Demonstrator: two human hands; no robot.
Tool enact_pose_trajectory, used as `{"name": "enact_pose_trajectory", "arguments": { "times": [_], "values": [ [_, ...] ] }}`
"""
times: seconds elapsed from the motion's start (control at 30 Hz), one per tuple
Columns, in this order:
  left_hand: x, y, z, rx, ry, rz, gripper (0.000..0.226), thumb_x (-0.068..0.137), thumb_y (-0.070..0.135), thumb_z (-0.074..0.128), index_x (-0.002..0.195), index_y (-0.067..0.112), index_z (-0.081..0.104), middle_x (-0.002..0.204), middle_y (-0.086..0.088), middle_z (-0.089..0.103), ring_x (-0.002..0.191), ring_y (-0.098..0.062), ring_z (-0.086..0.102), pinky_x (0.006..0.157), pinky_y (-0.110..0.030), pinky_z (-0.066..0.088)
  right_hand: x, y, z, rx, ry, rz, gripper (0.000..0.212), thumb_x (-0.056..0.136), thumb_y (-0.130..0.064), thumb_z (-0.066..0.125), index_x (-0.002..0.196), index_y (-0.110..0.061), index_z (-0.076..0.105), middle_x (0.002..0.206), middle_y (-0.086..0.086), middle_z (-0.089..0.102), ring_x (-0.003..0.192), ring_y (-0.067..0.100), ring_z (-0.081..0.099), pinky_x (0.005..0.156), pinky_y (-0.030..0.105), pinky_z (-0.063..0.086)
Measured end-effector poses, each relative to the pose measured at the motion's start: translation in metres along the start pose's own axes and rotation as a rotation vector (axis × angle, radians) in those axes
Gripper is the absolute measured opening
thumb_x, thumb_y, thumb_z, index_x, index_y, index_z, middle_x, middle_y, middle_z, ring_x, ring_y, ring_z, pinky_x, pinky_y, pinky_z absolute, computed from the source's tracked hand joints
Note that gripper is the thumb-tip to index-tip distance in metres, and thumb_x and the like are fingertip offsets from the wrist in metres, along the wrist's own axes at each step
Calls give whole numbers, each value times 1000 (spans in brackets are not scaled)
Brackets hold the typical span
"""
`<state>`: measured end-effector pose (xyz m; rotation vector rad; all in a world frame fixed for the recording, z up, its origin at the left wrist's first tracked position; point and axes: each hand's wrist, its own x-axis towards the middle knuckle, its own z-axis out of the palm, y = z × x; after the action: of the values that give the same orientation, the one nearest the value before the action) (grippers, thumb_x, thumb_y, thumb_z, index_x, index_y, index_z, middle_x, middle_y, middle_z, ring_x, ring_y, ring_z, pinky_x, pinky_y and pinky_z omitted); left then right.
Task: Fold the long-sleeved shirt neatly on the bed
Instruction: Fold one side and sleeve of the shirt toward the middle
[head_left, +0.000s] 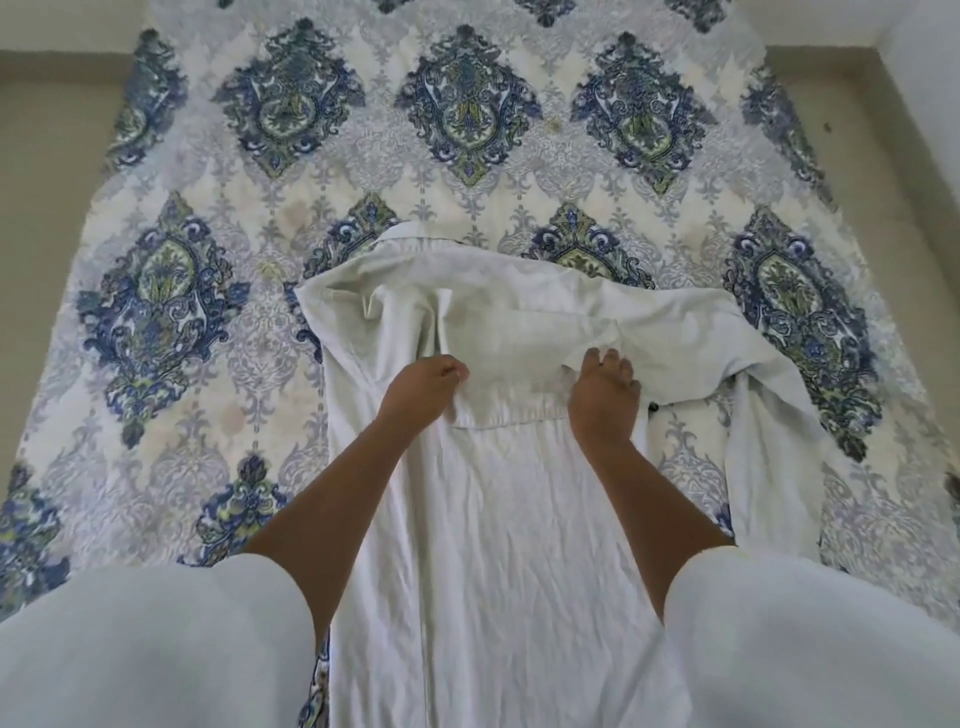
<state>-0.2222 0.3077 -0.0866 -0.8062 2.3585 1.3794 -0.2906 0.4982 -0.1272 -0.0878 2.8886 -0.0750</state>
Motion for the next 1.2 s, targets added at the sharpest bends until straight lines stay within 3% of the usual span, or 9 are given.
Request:
{"name": "enact_pose_trajectory", "arguments": {
  "times": [0.1,0.27,0.4,0.53,0.67,0.77,0.9,1.07,1.2],
  "values": [
    [1,-5,-8,-285,-51,-21,21,89,12,47,87,18,68,102,-5,68,96,-20,61,77,-30,42,7,6,-8,28,-17,30,51,98,-27,36,141,-2,28,147,25,31,133,40,32,103,49,35],
    [-4,-10,-12,-625,168,-68,25,94,2,39,86,10,61,80,-3,62,69,-11,56,59,-20,41,5,9,-13,-14,-82,-21,48,95,-15,41,139,-1,30,138,23,42,119,38,48,90,40,45],
    [0,-24,-21,-625,253,-97,24,93,1,37,90,8,60,78,-3,60,68,-13,55,59,-20,44,-1,0,-30,206,9,49,38,93,-14,42,130,-4,44,125,19,56,119,33,49,93,41,40],
    [10,-36,-45,-512,443,-120,23,91,1,40,84,14,58,85,-6,62,73,-18,57,66,-29,45,-11,-38,-33,82,-142,-51,71,90,-48,47,145,-12,23,155,11,20,144,29,11,113,55,6],
    [32,-52,-93,-322,817,-308,31,84,-6,36,99,4,61,99,-19,58,85,-29,56,73,-39,48,-6,-105,-40,226,-41,-427,43,93,-31,45,133,-14,43,143,4,41,134,26,27,105,41,27],
    [60,-67,-121,-334,595,-401,36,87,-5,38,120,-2,54,110,-18,59,95,-33,59,78,-40,51,9,-164,-41,346,-63,-613,36,92,-18,44,127,-16,51,136,0,50,121,27,36,93,36,35],
    [82,-70,-138,-228,121,-334,30,89,-7,44,76,19,49,78,-3,51,54,-3,51,44,-14,44,40,-218,-33,189,-144,-660,35,90,-23,46,125,-20,51,126,4,55,124,26,33,96,40,28],
    [103,-85,-148,-399,-21,-277,24,75,-18,51,89,1,57,80,-16,55,68,-22,53,59,-24,39,68,-252,-21,86,-328,-616,14,88,-32,50,91,-30,64,93,-3,56,122,20,39,103,46,22],
    [107,-87,-145,-439,24,-283,26,84,-13,50,68,7,53,46,3,56,38,-4,52,41,-14,42,86,-252,-27,174,-172,-485,18,84,-18,52,81,-26,68,85,-6,64,110,21,52,103,46,22]
  ]
}}
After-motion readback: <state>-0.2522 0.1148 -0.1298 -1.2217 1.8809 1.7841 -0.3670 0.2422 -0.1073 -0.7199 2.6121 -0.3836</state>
